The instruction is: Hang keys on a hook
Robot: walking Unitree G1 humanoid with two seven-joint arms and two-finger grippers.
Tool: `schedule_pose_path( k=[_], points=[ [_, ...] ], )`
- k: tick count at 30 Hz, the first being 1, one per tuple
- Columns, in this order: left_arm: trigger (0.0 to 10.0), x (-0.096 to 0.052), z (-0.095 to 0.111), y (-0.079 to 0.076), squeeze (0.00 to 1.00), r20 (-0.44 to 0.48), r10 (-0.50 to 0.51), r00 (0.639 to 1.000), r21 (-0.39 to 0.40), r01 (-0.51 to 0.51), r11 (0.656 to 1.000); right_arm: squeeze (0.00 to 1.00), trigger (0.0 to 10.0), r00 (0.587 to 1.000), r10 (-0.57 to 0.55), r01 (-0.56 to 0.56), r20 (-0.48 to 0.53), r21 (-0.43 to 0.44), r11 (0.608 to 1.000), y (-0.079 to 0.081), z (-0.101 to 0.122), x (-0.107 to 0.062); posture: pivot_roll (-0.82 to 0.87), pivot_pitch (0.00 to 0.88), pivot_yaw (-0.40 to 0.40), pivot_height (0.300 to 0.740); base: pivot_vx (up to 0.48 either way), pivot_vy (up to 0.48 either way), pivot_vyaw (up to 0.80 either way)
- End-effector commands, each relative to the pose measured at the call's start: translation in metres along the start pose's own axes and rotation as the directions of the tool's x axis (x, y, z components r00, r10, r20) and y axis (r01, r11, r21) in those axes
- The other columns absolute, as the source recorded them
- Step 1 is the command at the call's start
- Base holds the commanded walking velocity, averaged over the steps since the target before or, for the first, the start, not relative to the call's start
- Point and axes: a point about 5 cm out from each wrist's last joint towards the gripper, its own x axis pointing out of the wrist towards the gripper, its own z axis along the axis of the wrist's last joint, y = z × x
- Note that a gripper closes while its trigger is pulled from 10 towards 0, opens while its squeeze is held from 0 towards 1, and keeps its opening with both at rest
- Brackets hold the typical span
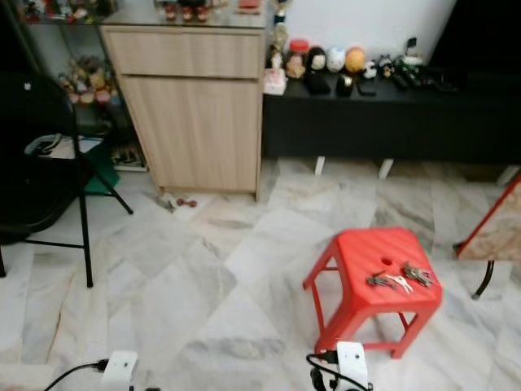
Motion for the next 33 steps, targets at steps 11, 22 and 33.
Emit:
schedule_pose_path(
  k=[11,22,33],
  points=[
    [10.0,-0.0024,-0.0047,0.0082,0.0,-0.022,0.016,1.0,0.025,-0.016,1.0,0.0,10.0,1.0,0.012,-0.012,-0.005,0.005,1.0,0.0052,0.0,0.0012,0.05,0.0,-0.047,0.74,0.0,-0.42,0.0],
    [10.0,-0.0023,-0.0048,0.0085,0.0,-0.018,0.038,0.999,0.034,-0.038,0.999,0.0,10.0,1.0,0.019,-0.019,-0.004,0.004,1.0,0.0051,0.0,0.001,0.04,0.0,-0.052,0.74,0.0,-0.305,0.0],
    [10.0,-0.0026,-0.0028,0.0109,0.0,0.005,0.065,0.998,-0.001,-0.065,0.998,0.0,10.0,1.0,0.023,-0.023,-0.009,-0.011,1.0,0.0049,0.0,0.001,0.04,0.0,-0.053,0.74,0.0,0.0,0.0]
  ],
)
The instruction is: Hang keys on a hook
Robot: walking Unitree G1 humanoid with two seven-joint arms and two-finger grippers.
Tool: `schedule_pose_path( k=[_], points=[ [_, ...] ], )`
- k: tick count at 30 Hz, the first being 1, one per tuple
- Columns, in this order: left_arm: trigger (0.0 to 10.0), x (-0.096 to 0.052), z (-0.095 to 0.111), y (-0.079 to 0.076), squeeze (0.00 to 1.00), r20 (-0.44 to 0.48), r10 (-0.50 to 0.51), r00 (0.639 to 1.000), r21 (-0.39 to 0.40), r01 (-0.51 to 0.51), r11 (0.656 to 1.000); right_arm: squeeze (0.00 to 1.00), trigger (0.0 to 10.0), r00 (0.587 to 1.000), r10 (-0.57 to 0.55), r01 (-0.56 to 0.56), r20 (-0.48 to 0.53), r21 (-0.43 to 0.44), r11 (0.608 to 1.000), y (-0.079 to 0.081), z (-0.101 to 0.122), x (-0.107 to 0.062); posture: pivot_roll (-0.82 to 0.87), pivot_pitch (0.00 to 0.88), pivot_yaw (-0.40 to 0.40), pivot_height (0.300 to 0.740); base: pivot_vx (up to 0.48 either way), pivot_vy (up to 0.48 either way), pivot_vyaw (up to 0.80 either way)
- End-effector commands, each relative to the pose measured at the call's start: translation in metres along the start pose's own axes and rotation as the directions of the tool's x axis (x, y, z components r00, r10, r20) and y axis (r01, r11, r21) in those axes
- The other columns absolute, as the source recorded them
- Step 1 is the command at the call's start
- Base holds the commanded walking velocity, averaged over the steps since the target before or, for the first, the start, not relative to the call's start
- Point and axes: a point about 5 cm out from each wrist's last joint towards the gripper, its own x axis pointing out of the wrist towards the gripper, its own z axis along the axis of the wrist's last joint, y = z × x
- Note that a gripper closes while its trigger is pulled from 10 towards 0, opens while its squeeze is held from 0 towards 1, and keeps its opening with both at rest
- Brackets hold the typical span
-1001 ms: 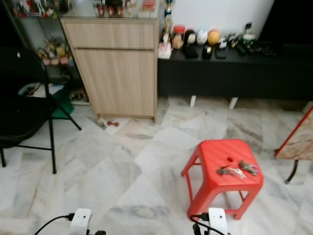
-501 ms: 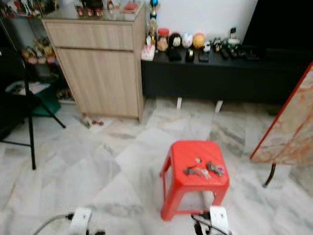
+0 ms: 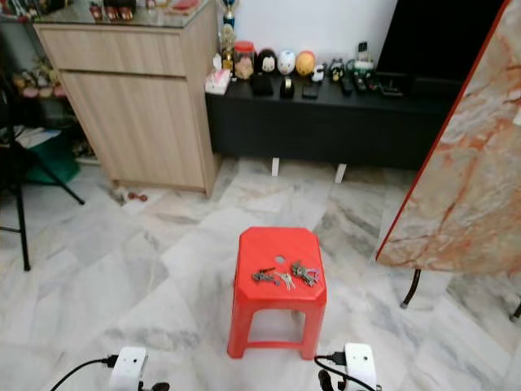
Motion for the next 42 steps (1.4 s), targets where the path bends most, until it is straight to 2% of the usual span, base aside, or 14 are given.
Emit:
schedule_pose_path(
  k=[1,13,28,42],
  points=[
    [10.0,-0.0008,-0.0017,0.0042,0.0,-0.009,0.015,1.0,0.002,-0.015,1.0,0.0,10.0,1.0,0.005,-0.005,-0.008,-0.007,1.0,0.0018,-0.001,0.0003,0.04,0.0,-0.053,0.74,0.0,0.0,0.0],
    [10.0,-0.0007,-0.0017,0.0051,0.0,-0.018,0.018,1.0,-0.018,-0.018,1.0,0.0,10.0,1.0,0.004,-0.004,-0.006,-0.001,1.0,0.0024,-0.0003,0.0006,0.04,0.0,-0.051,0.74,0.0,0.042,0.0],
    [10.0,-0.0008,-0.001,0.0053,0.0,-0.013,0.01,1.0,-0.018,-0.01,1.0,0.0,10.0,1.0,0.007,-0.007,-0.008,-0.001,1.0,0.0027,0.0001,0.0008,0.05,0.0,-0.052,0.74,0.0,0.421,0.0],
    [10.0,-0.0003,0.0014,0.005,0.0,-0.004,0.006,1.0,-0.016,-0.006,1.0,0.0,10.0,1.0,0.006,-0.006,0.0,-0.001,1.0,0.0029,0.0025,0.0012,0.05,0.0,-0.051,0.74,0.0,0.0,0.0]
  ],
)
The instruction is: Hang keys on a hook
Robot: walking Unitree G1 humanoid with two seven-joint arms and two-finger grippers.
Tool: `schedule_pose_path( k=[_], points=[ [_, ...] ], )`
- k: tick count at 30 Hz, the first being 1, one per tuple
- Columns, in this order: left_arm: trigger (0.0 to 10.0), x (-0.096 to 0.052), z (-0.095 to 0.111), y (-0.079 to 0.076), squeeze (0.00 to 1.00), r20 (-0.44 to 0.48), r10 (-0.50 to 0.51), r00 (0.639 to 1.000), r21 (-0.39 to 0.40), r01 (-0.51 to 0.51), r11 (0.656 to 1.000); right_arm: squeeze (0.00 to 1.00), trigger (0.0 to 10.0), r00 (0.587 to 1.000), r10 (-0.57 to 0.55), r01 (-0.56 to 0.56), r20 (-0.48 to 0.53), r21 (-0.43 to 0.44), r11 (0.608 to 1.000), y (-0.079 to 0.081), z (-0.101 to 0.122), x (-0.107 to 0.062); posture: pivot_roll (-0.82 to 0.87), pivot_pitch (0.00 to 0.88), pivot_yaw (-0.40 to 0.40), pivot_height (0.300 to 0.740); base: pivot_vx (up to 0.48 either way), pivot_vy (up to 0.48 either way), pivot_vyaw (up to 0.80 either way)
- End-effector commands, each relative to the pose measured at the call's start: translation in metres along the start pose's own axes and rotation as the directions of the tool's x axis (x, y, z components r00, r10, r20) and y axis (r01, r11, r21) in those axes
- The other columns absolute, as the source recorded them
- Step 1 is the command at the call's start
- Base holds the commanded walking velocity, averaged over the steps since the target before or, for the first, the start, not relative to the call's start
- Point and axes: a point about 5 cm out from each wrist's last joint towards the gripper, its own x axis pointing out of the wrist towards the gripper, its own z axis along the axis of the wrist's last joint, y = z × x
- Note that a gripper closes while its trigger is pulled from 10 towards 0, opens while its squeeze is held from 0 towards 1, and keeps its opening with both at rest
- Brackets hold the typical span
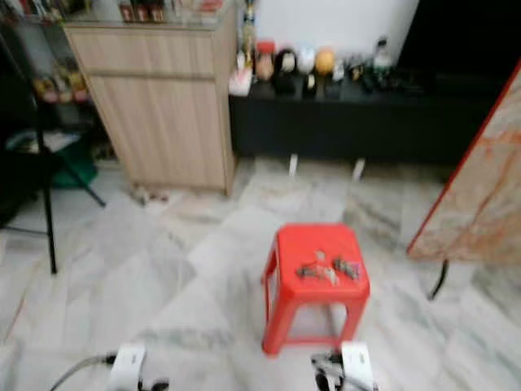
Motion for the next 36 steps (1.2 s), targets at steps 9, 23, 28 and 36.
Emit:
schedule_pose_path(
  k=[9,23,28,36],
  points=[
    [10.0,0.0005,-0.0021,-0.005,0.0,-0.01,-0.018,1.0,-0.001,0.018,1.0,0.0,10.0,1.0,-0.013,0.013,-0.013,-0.003,1.0,-0.0044,-0.0033,-0.0014,0.05,0.0,-0.048,0.74,0.0,0.0,0.0],
    [10.0,0.0012,0.0009,-0.0057,0.0,-0.002,-0.018,1.0,-0.005,0.018,1.0,0.0,10.0,1.0,-0.009,0.009,-0.008,-0.029,1.0,-0.0049,-0.0017,-0.0014,0.05,0.0,-0.051,0.74,0.0,0.0,0.0],
    [10.0,0.0009,-0.0001,-0.005,0.0,-0.005,-0.015,1.0,-0.01,0.015,1.0,0.0,10.0,1.0,-0.014,0.014,-0.009,-0.017,1.0,-0.0052,-0.0016,-0.0014,0.05,0.0,-0.052,0.74,0.0,0.0,0.0],
    [10.0,0.001,0.0004,-0.0051,0.0,-0.002,-0.016,1.0,-0.015,0.016,1.0,0.0,10.0,1.0,-0.013,0.013,0.003,0.0,1.0,-0.005,-0.0002,-0.0012,0.05,0.0,-0.051,0.74,0.0,0.0,0.0]
  ],
)
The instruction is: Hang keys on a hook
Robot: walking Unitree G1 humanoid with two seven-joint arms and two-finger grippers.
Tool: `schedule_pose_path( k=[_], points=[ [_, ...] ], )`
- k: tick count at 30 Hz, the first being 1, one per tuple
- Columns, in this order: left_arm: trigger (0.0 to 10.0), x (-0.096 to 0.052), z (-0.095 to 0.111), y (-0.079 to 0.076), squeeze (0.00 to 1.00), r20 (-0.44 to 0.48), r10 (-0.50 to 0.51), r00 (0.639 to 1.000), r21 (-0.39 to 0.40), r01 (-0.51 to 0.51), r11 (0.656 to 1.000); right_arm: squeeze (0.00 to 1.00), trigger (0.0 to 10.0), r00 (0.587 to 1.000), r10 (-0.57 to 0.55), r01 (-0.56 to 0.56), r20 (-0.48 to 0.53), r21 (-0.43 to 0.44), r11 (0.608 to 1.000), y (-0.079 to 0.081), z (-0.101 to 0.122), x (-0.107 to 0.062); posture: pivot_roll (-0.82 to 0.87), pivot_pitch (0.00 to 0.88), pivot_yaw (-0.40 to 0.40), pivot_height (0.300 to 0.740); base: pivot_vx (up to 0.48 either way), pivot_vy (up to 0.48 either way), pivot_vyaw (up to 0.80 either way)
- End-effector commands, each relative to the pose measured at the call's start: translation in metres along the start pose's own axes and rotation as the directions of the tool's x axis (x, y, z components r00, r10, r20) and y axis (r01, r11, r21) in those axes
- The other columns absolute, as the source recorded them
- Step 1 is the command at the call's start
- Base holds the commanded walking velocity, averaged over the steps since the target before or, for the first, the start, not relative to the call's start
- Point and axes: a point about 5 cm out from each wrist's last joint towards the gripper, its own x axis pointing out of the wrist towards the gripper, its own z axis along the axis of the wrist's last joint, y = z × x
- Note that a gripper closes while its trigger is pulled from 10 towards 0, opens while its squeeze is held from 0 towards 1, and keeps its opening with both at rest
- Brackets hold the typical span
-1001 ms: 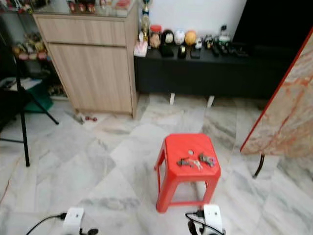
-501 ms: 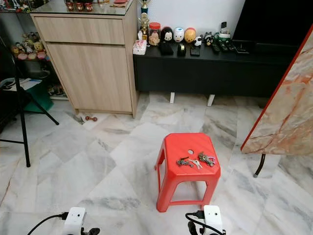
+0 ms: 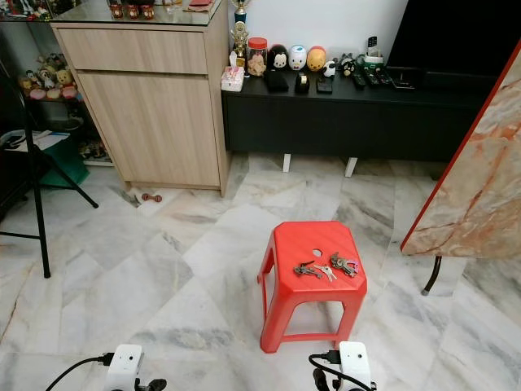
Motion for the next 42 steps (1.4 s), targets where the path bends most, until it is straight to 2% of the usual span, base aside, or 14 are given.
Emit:
schedule_pose_path(
  k=[1,31,42],
  points=[
    [10.0,0.0004,-0.0002,-0.0022,0.0,-0.004,-0.008,1.0,-0.01,0.008,1.0,0.0,10.0,1.0,-0.009,0.009,0.01,0.009,1.0,-0.003,0.0022,-0.0003,0.05,0.0,-0.051,0.74,0.247,0.0,0.0],
    [10.0,-0.0002,-0.0022,-0.0004,0.0,-0.011,-0.009,1.0,-0.01,0.009,1.0,0.0,10.0,1.0,-0.007,0.006,0.022,0.028,1.0,-0.0016,0.002,-0.0003,0.06,0.0,-0.046,0.74,0.335,0.0,0.0],
    [10.0,-0.001,-0.0063,-0.0007,0.0,-0.021,-0.008,1.0,0.014,0.008,1.0,0.0,10.0,0.999,-0.012,0.011,0.037,0.039,0.999,-0.0015,0.0006,-0.0009,0.06,0.0,-0.043,0.74,0.046,0.0,0.0]
  ],
)
